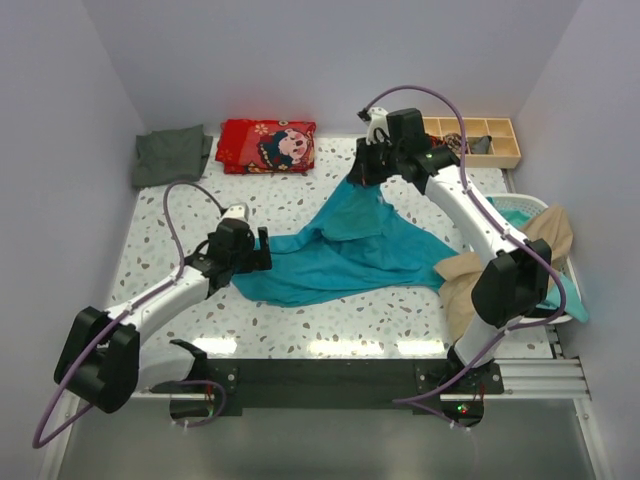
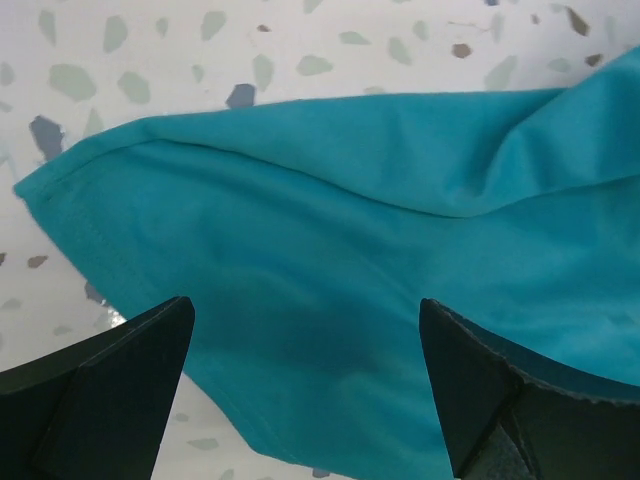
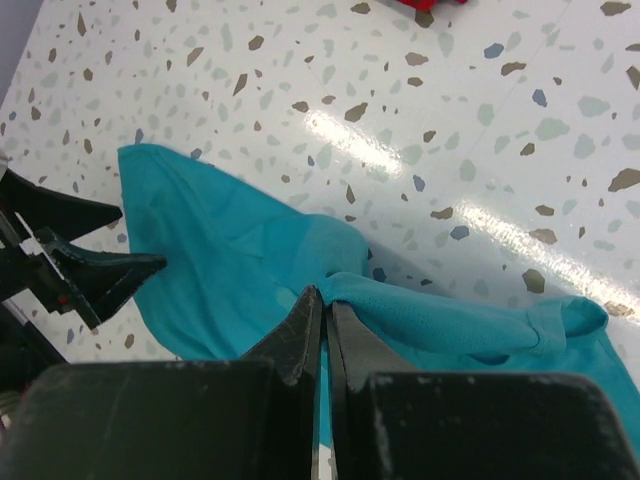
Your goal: Fold and stack the t-shirts
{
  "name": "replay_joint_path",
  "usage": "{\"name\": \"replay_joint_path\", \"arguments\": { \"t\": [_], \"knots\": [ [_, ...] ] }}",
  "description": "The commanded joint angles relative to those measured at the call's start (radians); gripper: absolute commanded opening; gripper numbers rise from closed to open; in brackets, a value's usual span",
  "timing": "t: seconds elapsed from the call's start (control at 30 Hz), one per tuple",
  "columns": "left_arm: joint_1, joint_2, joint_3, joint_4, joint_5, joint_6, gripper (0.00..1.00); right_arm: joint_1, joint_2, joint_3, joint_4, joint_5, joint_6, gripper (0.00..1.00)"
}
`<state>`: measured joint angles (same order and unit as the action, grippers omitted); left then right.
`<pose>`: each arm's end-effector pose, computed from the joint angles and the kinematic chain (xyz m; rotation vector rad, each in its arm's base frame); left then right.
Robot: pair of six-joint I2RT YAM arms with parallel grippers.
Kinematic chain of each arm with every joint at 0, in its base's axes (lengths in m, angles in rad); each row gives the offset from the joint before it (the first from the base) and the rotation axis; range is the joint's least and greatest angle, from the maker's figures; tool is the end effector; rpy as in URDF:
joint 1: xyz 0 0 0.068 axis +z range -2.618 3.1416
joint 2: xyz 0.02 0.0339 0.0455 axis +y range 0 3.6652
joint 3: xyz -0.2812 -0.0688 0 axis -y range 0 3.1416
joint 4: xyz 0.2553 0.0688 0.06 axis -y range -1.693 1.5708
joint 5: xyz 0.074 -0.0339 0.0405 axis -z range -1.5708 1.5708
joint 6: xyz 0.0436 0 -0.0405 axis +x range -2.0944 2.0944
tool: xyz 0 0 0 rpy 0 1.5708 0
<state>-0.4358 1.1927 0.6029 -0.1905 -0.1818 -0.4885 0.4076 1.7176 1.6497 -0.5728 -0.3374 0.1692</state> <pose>0.2252 -0.0962 0.2005 -0.1510 2.3431 -0.2450 0.3727 0.1767 0.3654 -0.4582 2.2099 0.6881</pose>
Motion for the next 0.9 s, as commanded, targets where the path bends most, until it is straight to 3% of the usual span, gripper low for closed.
{"name": "replay_joint_path", "arguments": {
  "t": [0.0,0.27,0.47,0.7,0.8,0.87],
  "knots": [
    [0.022,0.010,0.005,-0.006,-0.189,-0.093,1.00,0.002,-0.006,0.082,-0.012,0.026,-0.049,0.00],
    [0.109,-0.013,-0.028,0.057,-0.267,-0.102,1.00,-0.003,-0.013,0.067,-0.033,0.026,-0.069,0.00],
    [0.170,0.079,-0.009,0.051,-0.323,-0.119,1.00,-0.015,-0.013,0.055,-0.030,0.012,-0.065,0.00],
    [0.224,0.214,0.008,0.144,-0.289,-0.075,0.99,-0.027,-0.003,0.053,-0.036,0.001,-0.068,0.00],
    [0.233,0.254,0.009,0.233,-0.228,-0.058,0.91,-0.032,0.002,0.053,-0.035,-0.002,-0.068,0.00],
    [0.239,0.275,0.023,0.249,-0.194,-0.045,0.74,-0.032,0.010,0.056,-0.042,-0.005,-0.068,0.00]
  ]
}}
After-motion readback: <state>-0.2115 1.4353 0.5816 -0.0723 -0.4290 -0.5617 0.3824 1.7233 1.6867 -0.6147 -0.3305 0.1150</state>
